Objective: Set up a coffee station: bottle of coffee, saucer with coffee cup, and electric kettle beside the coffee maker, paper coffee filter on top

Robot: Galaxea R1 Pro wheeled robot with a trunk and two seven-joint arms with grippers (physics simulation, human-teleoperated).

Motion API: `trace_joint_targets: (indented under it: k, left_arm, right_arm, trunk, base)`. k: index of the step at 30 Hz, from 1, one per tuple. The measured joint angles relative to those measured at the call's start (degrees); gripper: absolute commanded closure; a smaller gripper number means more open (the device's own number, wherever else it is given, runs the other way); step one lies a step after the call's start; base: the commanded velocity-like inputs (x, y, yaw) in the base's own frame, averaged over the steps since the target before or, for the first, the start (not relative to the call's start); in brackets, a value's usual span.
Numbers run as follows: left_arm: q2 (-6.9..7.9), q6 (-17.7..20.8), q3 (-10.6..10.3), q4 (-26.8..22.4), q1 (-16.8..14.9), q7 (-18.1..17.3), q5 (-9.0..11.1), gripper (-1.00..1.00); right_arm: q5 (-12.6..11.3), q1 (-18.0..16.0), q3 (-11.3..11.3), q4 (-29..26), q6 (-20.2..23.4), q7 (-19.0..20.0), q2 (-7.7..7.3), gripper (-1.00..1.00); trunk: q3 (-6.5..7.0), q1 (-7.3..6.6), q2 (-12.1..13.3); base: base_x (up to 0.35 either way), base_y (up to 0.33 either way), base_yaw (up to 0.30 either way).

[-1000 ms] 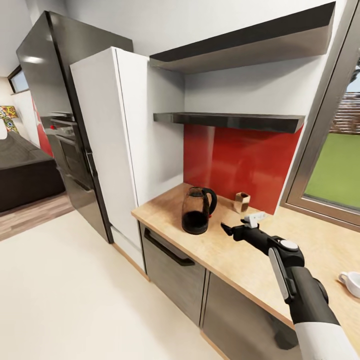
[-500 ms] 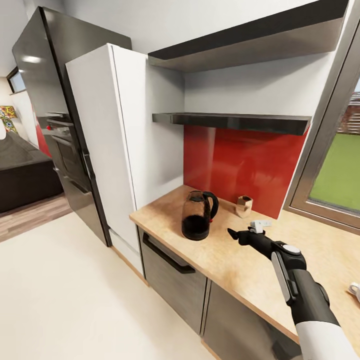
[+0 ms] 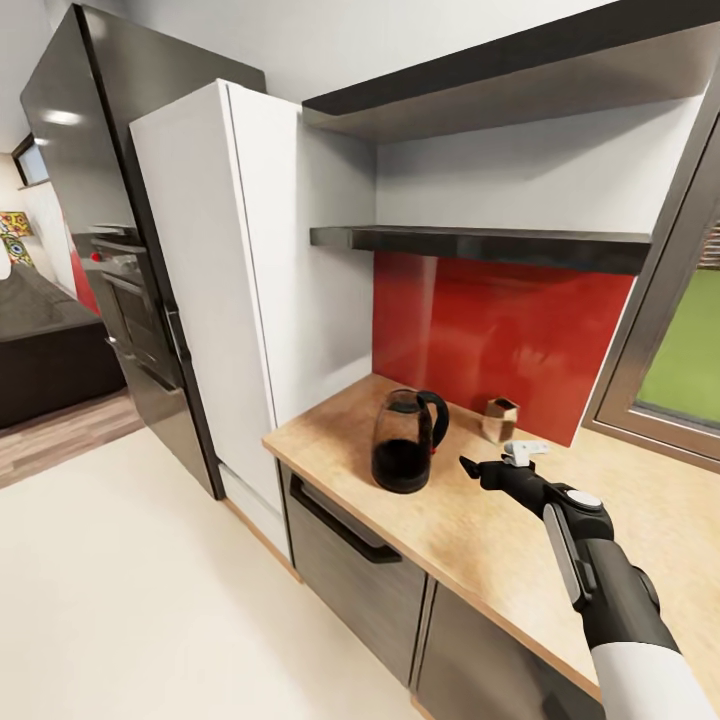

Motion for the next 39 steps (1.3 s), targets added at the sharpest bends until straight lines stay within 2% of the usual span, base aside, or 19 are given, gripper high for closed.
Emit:
trace_joint_targets:
  k: [8, 18, 25, 39]
  left_arm:
    - [0.05, 0.0, 0.0, 0.0, 0.0, 0.0, 0.0, -1.0]
    - [0.21, 0.0, 0.0, 0.0, 0.0, 0.0, 0.0, -1.0]
    - [0.23, 0.0, -0.1, 0.0, 0.0, 0.0, 0.0, -1.0]
    - [0.23, 0.0, 0.0, 0.0, 0.1, 0.0, 0.0, -1.0]
  right_arm:
    - [0.0, 0.0, 0.0, -0.1, 0.0, 0.0, 0.0, -1.0]
    - [-0.1, 0.0, 0.1, -0.1, 0.0, 0.0, 0.29, -1.0]
    - [-0.2, 0.0, 0.2, -0.1, 0.0, 0.2, 0.49, -1.0]
    - [-0.2, 0.0, 0.2, 0.1, 0.0, 0.3, 0.51, -1.0]
  trunk:
    - [0.0, 0.0, 0.0]
    - [0.0, -0.01, 0.0]
    - [0.0, -0.01, 0.0]
    - [0.03, 0.01, 0.0]
  base:
    - [0.036, 0.021, -0.017]
    - [0.116, 0.087, -0.194]
    - [0.213, 0.13, -0.018]
    - [0.014, 0.026, -0.039]
